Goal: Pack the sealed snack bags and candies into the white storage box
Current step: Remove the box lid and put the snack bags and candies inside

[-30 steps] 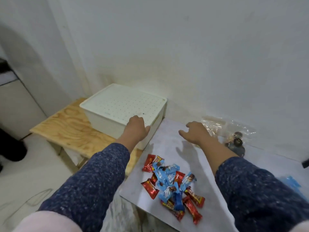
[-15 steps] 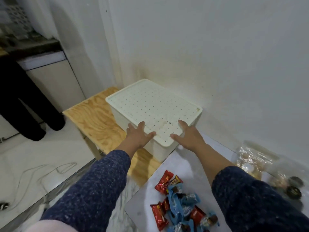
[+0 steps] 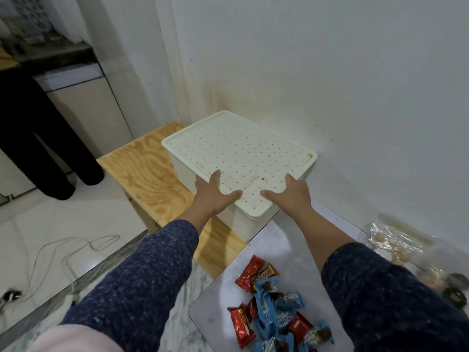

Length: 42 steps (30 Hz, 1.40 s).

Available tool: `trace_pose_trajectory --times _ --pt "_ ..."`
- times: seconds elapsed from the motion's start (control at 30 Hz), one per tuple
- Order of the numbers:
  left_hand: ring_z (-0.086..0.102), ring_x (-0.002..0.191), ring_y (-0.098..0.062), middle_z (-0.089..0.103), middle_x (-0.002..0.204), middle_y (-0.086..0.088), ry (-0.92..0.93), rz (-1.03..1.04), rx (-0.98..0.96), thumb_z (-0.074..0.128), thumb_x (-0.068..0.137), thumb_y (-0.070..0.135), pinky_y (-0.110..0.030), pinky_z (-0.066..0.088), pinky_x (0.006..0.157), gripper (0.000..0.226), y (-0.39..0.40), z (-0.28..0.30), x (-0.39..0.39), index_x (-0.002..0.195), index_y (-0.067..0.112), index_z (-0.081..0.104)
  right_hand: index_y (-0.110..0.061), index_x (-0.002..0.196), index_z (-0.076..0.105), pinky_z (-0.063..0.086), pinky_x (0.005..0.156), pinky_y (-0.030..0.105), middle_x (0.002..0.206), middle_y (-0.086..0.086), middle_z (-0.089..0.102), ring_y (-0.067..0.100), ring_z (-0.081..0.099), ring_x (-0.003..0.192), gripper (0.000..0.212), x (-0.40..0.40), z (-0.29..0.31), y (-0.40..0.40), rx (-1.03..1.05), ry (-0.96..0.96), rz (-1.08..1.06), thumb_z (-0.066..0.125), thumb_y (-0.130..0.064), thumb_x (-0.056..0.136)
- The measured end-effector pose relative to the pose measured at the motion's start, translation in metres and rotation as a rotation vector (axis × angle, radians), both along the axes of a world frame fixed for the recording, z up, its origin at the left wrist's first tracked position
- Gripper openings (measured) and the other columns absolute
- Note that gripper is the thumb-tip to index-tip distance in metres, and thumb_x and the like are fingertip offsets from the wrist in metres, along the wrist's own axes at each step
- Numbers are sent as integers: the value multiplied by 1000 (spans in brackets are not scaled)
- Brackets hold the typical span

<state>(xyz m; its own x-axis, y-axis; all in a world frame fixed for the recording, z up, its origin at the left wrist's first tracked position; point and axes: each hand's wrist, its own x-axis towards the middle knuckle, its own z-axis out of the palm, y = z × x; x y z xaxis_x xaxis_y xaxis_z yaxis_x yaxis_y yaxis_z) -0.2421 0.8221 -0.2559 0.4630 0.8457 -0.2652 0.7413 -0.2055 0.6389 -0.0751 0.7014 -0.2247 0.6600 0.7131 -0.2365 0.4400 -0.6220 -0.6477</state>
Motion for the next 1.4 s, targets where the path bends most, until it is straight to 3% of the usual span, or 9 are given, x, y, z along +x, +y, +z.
trace_pose_trajectory --times 0.17,0.33,0.47,0.6,0.77,0.9,1.07,1.27,1.4 --pt "5 148 -31 -5 159 -15 -83 51 16 63 71 66 -44 26 115 102 -5 19 -2 150 28 14 -10 149 21 31 111 37 153 15 25 29 28 142 103 -1 15 5 19 -9 -7 73 -53 71" --pt "19 145 -32 3 159 -13 -158 84 49 66 72 61 -43 29 113 99 -4 42 -10 150 23 20 -10 149 22 33 111 38 154 13 27 28 31 141 104 -7 30 9 81 -11 -7 74 -54 70" --pt "22 143 -32 10 158 -13 -173 82 79 64 76 54 -42 29 112 91 -2 61 -18 149 20 23 -10 147 30 36 107 35 151 12 33 27 36 138 97 -15 44 13 127 8 -24 74 -50 71" --pt "24 143 -31 13 159 -10 -237 85 80 66 73 55 -42 30 112 94 8 73 -30 150 22 23 -6 126 49 45 94 35 134 15 50 30 50 122 81 -28 64 21 150 -43 -18 74 -53 66" --pt "24 144 -27 13 160 -7 -305 61 112 67 68 62 -41 29 113 100 37 91 -58 149 24 22 -5 131 47 44 104 44 139 16 43 31 47 126 90 -57 88 44 196 -106 -20 74 -56 62" --pt "24 144 -27 13 158 -7 -332 50 162 69 69 60 -40 29 114 100 77 100 -101 149 21 24 -5 124 49 46 97 39 134 16 42 30 49 118 80 -101 95 82 203 -136 -41 73 -55 66" --pt "26 143 -27 16 158 -7 -282 4 187 68 62 66 -42 29 115 109 150 102 -181 150 21 21 -6 131 45 48 94 40 133 15 46 29 53 116 92 -185 86 147 227 -87 -61 71 -62 62" --pt "26 143 -25 17 158 -4 -216 48 179 68 60 69 -41 30 115 111 217 87 -269 150 22 21 -11 145 30 37 106 38 148 16 26 32 35 135 92 -271 67 221 187 -54 -9 68 -55 75" --pt "27 143 -25 20 157 -4 -182 98 159 69 62 68 -39 30 115 110 255 66 -301 150 21 23 -10 145 29 36 107 38 151 17 23 33 32 137 93 -297 48 264 138 -76 41 66 -57 75"
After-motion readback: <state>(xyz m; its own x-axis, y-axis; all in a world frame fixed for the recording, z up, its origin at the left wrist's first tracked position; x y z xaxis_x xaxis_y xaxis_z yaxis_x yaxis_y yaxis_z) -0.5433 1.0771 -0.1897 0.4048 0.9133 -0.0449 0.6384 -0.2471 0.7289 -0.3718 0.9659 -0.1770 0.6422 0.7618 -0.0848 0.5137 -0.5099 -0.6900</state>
